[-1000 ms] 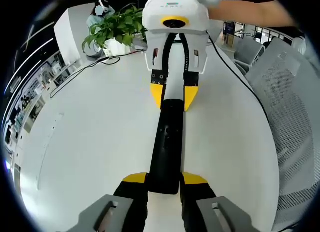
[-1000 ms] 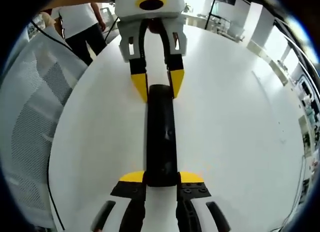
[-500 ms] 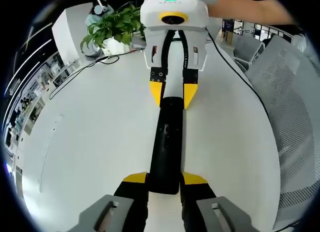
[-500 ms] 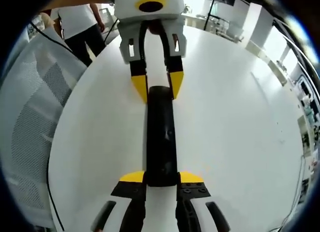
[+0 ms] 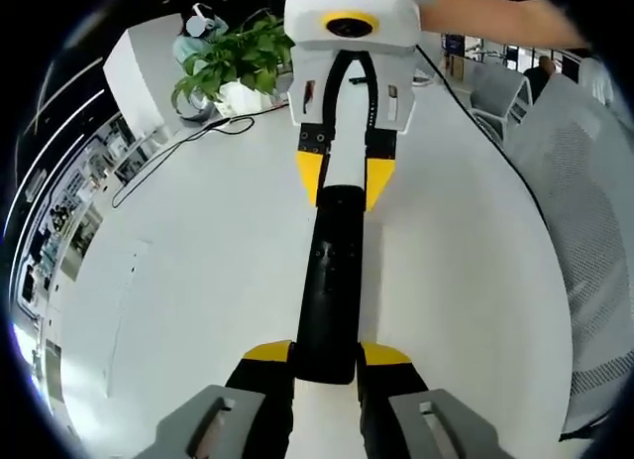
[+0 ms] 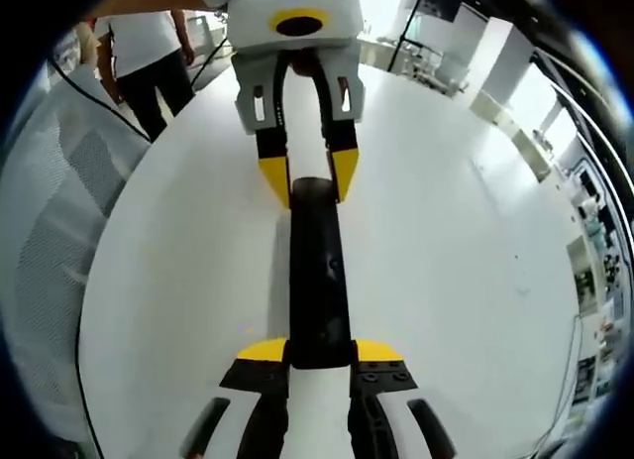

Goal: Press the specified remote control buttons in sequence, fully releasing each button before pressing the next.

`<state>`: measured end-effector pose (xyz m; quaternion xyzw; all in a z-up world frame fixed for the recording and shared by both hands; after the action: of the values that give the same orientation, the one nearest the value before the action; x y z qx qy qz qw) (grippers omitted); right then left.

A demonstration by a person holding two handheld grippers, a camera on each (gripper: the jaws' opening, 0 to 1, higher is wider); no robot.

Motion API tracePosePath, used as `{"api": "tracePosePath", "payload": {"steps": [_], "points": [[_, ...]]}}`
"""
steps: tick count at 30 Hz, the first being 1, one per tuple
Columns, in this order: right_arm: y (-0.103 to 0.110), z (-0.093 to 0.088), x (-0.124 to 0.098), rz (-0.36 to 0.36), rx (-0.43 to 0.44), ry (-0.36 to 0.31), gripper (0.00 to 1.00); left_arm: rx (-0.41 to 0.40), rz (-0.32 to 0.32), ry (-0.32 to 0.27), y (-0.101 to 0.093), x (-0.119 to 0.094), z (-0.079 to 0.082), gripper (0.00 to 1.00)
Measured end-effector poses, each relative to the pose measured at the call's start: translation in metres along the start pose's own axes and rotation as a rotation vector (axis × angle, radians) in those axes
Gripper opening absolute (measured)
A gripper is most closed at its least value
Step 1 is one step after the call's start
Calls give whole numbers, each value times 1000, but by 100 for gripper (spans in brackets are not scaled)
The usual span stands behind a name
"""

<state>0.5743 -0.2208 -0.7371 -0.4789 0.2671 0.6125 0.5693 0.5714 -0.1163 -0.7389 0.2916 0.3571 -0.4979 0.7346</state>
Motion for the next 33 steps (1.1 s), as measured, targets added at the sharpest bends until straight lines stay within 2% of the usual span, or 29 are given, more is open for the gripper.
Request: {"api": "tracePosePath", "payload": {"steps": [5,9,15,17,21,23,26,33], "points": [[-28,-1,-6,-38,-13,15,19,26,28,-1,24,-2,10,23],[-52,-4,-9,-67,-17,12,19,34,52,-8,53,-2,19,23],[-91,-15,5,-82,-11,20,20,49,58,9,84,10,20,23],[-88,-15,8,-85,-8,18,20,58,56,19,92,16,19,23],[-98,-23,17,-82,0,17,20,64,52,28,102,26,17,23],[-93,-23,20,-75,2,20,20,63,46,30,105,30,16,23],[-99,-28,25,-71,5,18,20,63,41,36,110,36,14,23],[-106,-31,36,-58,19,0,20,64,29,67,112,40,13,23]]}}
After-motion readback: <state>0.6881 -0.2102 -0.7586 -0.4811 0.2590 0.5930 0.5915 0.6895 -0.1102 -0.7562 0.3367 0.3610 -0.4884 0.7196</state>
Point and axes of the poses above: the point that each gripper's makers call its tool centre point, and the gripper's own axes: x roughly forward along the fingers, y roughly to its left, z roughly out of its top, the point moved 1 cm from there along -x, roughly backward along the fingers, and after that the axes turned 10 degrees about -x, right-handed, at the moved point
